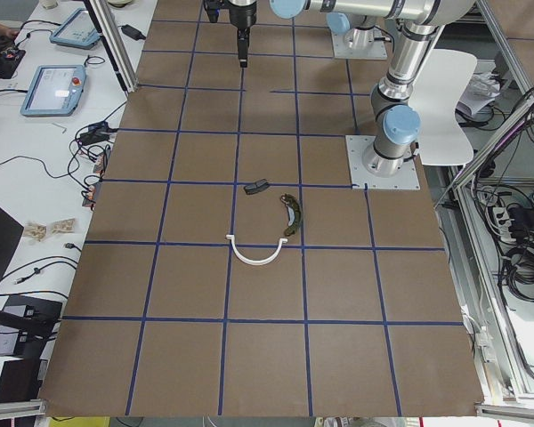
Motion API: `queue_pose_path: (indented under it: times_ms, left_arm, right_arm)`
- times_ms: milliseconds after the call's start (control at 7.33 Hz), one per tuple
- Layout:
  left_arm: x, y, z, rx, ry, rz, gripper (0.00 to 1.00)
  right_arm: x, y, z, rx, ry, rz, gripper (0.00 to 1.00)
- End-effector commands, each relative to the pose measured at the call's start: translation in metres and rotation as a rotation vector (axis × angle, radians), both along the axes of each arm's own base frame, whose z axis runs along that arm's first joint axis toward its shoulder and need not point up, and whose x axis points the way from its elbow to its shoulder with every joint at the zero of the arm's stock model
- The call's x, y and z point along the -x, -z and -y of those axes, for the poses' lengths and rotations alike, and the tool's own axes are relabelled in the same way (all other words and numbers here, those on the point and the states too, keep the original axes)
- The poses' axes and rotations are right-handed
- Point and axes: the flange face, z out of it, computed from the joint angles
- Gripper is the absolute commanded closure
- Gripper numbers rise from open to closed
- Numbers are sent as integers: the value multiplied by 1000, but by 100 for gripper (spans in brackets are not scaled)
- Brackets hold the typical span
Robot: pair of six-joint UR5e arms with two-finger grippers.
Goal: Place bearing gear from tray to pile
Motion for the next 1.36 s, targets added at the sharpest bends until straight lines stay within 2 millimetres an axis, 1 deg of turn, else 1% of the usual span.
queue_pose_path:
  times_ms: [0, 136, 273, 409, 545, 682, 818, 1091, 1227]
  left_arm:
    - [0, 0, 0, 1, 2, 0, 0]
    - [0, -1, 0, 3, 2, 1, 0]
    - [0, -1, 0, 3, 2, 1, 0]
    - [0, -1, -2, 3, 2, 1, 0]
    - [1, 0, -1, 1, 5, 0, 0]
    - [1, -1, -1, 1, 5, 0, 0]
    - [0, -1, -2, 3, 6, 1, 0]
    - [0, -1, -2, 3, 5, 1, 0]
    - [2, 0, -2, 1, 5, 2, 0]
  right_arm:
    - [64, 121, 18, -28, 4, 50, 0]
    - [80, 173, 21, -55, 14, 85, 0]
    - [84, 198, 22, -73, 17, 92, 0]
    - [81, 212, 20, -83, 22, 101, 4]
    - [76, 221, 13, -97, 22, 86, 5]
    - [75, 224, 8, -118, 19, 61, 7]
    - [76, 224, 3, -154, 17, 38, 11]
    - [78, 225, -3, -205, 12, 9, 28]
    - [75, 229, -6, -221, 10, 11, 39]
